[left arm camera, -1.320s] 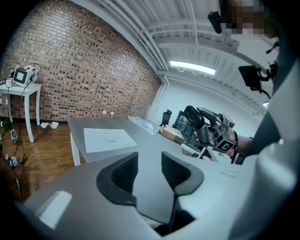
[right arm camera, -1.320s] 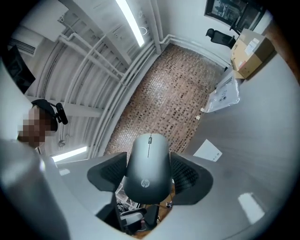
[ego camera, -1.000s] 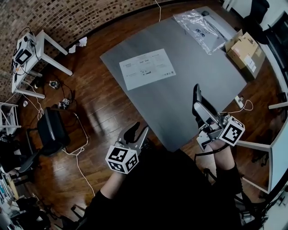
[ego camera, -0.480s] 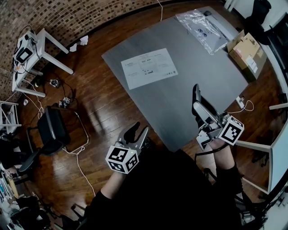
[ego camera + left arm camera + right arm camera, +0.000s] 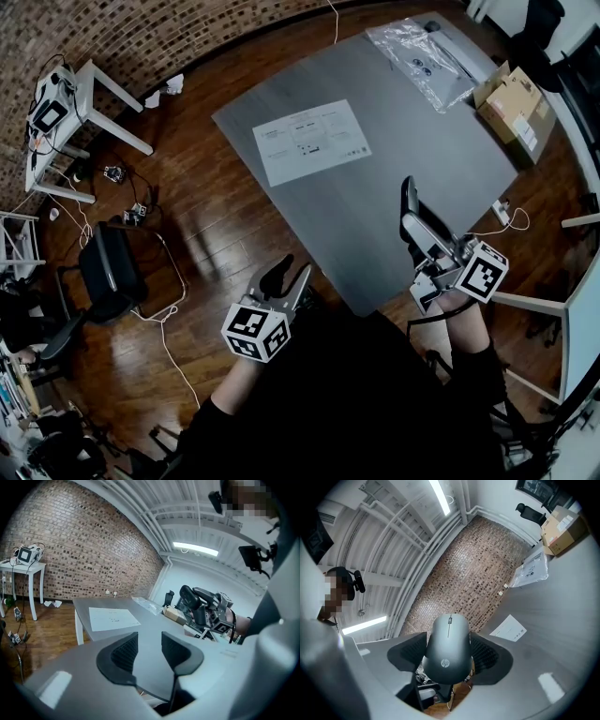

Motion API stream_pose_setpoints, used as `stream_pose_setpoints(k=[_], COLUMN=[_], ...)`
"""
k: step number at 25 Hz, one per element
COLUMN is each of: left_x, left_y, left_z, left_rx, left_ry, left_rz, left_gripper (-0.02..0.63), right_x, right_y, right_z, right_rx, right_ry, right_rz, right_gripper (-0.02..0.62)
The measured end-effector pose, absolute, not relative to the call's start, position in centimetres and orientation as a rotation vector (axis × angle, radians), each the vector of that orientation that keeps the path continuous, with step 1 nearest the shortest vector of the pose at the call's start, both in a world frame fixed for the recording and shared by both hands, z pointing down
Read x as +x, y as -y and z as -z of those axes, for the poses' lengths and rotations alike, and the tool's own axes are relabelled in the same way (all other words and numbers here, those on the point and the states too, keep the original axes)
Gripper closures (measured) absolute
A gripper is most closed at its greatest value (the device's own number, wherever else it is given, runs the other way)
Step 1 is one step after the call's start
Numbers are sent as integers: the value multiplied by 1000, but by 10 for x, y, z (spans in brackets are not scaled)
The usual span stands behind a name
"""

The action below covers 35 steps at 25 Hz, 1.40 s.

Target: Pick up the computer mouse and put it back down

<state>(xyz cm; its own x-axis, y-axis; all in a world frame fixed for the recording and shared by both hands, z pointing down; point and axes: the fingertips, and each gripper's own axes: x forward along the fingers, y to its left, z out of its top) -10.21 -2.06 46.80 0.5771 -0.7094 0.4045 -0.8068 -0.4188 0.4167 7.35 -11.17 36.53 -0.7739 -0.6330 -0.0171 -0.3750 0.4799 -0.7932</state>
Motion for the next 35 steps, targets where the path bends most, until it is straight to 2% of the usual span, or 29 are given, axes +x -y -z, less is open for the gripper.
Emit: stream_pose_setpoints(k=[11, 23, 35], left_x=[-103, -108, -133], left_y=[19, 19, 7], left_z=[-469, -473, -481], left_rx=[2229, 2205, 2112], left_ry=[1199, 1212, 1302], left_rz=[-226, -235, -240], left_gripper=[466, 466, 466], right_x=[73, 72, 76], right_y=[112, 154, 199], right_z=[-373, -427, -588], right_rx=[-901, -1154, -1483], right_ry=[-2465, -2610, -2964], right_rz=[1180, 1167, 1280], right_gripper=[298, 298, 298])
